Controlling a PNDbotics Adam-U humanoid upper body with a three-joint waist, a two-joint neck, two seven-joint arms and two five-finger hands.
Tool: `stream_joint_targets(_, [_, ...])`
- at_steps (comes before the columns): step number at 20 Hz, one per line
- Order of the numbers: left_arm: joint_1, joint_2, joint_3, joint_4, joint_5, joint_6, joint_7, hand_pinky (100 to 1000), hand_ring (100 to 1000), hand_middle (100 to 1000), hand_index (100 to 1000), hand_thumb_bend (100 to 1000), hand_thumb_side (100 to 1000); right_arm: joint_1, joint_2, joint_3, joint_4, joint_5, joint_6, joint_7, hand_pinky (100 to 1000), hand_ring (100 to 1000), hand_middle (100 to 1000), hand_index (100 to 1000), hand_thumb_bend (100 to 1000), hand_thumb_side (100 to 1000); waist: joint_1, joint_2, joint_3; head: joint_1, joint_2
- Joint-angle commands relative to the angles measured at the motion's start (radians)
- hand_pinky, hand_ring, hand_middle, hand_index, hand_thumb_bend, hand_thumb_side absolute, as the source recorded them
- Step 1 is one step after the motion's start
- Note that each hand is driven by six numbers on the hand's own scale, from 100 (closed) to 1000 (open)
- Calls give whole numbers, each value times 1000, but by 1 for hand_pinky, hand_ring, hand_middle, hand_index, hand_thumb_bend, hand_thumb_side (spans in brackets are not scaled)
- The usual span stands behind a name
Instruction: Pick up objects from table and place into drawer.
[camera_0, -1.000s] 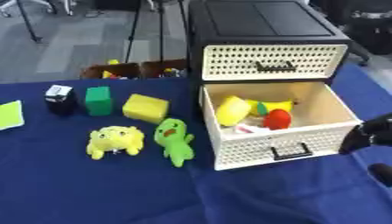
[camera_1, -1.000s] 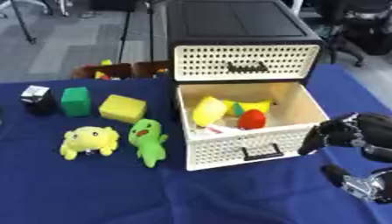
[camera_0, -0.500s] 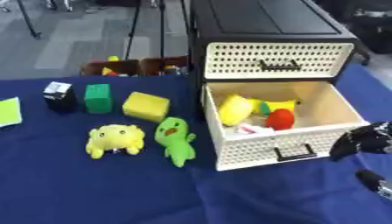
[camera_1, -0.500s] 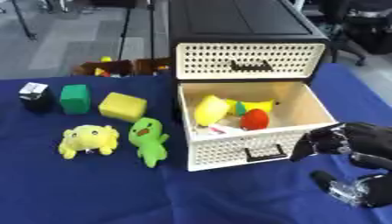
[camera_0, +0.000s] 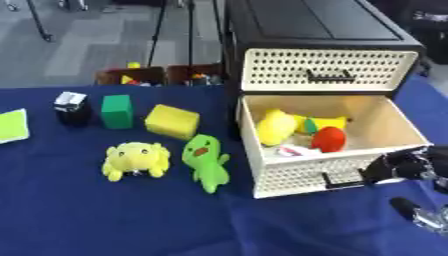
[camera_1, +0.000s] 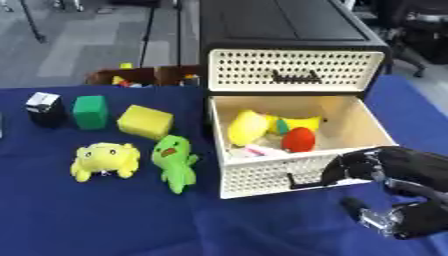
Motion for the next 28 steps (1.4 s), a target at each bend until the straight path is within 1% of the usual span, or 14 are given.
stream_joint_targets(1, [-1,24,13,-19,3,-3,4,354,534,564,732,241,809,-4,-13,-13,-4,5,18,3,586,751,771,846,100,1000,-3,-12,4,-9,-21])
stream_joint_targets(6, [2,24,19,-19,2,-3,11,352,534,563,731,236,808,1,3,-13,-4,16,31,12,591,758,781,852,100,1000,-3,3,14,-18,-30])
stream_joint_targets(11, [1,21,20,-19,5,-4,12,351,533,562,730,232,808,2,19,-14,-4,36,61,7,597,770,793,861,100,1000,-6,20,23,-28,-40])
stream_joint_targets(12, [1,21,20,-19,5,-5,12,350,532,561,729,219,805,2,22,-15,-4,39,67,5,600,772,794,863,100,1000,-6,24,24,-31,-43])
stream_joint_targets(14, [1,21,21,-19,6,-5,12,349,532,560,728,227,806,1,27,-16,-4,42,75,-2,600,769,793,862,100,1000,-5,30,26,-35,-45])
stream_joint_targets(21, [4,20,24,-19,8,-5,12,347,531,559,727,223,807,-13,25,-37,-4,15,65,-14,603,765,792,860,100,1000,-3,45,30,-38,-48])
stream_joint_targets(28, [5,20,24,-19,9,-6,11,346,530,559,726,221,808,-22,24,-47,-4,10,82,-34,606,766,798,859,100,1000,-5,55,44,-49,-49])
